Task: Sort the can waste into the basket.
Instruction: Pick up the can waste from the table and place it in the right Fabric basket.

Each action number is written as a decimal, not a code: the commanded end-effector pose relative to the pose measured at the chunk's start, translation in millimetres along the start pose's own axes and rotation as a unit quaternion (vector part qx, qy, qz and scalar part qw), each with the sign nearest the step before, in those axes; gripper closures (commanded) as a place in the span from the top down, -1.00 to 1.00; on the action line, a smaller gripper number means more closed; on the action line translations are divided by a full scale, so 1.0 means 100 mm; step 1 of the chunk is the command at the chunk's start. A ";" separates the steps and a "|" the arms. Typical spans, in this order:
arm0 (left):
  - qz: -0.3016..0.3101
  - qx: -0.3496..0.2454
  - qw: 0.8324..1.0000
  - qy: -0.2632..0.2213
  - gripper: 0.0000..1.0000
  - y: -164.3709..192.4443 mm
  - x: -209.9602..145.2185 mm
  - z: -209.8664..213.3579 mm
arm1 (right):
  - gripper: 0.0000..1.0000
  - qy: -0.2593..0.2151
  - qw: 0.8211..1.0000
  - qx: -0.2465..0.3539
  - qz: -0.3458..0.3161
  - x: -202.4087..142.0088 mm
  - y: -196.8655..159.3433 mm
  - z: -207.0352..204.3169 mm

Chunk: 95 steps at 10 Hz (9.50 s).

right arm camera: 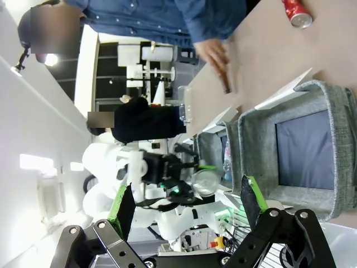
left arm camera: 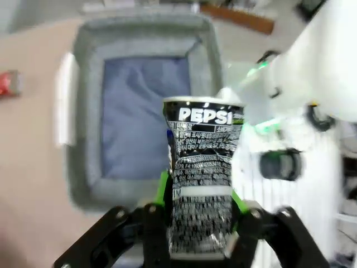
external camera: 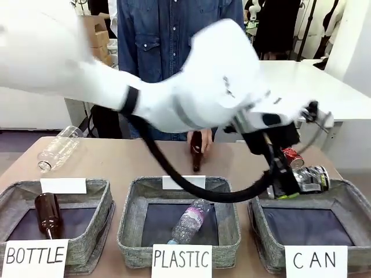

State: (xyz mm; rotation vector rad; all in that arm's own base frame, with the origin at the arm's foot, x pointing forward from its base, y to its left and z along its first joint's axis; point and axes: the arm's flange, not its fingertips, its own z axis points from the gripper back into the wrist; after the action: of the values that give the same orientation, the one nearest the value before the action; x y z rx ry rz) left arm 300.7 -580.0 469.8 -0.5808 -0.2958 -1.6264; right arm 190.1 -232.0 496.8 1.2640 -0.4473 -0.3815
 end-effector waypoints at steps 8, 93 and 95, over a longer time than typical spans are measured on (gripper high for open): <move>-0.002 -0.010 0.999 0.052 0.92 0.17 0.35 -0.35 | 1.00 -0.002 1.000 0.012 0.002 0.00 0.02 0.00; 0.607 -0.042 0.657 -0.446 1.00 -0.84 -4.83 3.55 | 1.00 0.084 0.810 -0.570 0.111 2.05 -0.62 -4.24; 0.607 -0.042 0.657 -0.446 1.00 -0.84 -4.83 3.55 | 1.00 0.064 0.780 -0.611 0.120 2.07 -0.95 -4.34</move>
State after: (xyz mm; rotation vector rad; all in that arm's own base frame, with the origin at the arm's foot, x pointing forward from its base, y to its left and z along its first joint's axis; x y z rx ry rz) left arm 314.7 22.1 521.9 -1.2812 -0.4032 0.0747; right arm 588.5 -11.3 332.4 0.0345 -0.1233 -0.2267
